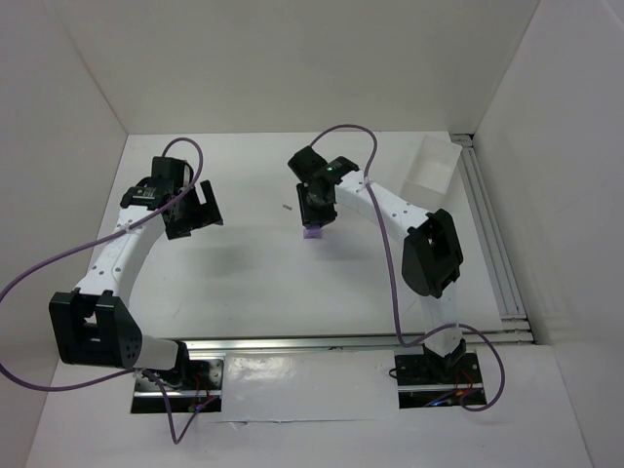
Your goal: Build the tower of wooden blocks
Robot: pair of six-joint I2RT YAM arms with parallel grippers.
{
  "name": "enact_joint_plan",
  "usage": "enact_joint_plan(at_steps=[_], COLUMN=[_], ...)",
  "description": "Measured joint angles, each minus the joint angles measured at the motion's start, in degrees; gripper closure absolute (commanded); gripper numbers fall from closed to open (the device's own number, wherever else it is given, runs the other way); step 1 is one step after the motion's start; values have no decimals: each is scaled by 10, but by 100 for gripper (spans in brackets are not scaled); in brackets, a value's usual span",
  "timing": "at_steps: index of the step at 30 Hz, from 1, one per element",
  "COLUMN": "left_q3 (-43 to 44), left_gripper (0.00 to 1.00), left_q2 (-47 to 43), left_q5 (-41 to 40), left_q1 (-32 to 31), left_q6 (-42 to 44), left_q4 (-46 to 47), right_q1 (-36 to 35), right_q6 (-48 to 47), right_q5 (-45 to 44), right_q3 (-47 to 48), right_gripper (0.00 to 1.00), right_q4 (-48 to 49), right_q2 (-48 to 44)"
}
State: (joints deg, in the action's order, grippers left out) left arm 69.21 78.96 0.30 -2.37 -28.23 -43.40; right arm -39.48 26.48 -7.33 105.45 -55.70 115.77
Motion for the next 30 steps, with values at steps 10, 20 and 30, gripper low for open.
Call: enact_joint_plan(at_steps=[10,20,30], left_q3=[0,0,0], left_gripper=[2,2,2], left_q2=[0,0,0], left_q5=[0,0,0], left_q1=[0,0,0], left_q6=[0,0,0], left_q4=[0,0,0], right_q1=[2,4,4], right_q6=[-6,-6,-6], right_q5=[0,0,-26], right_q3=[10,10,4], right_gripper=[73,73,73], right_q4=[0,-1,-40], right_q2=[9,9,-26])
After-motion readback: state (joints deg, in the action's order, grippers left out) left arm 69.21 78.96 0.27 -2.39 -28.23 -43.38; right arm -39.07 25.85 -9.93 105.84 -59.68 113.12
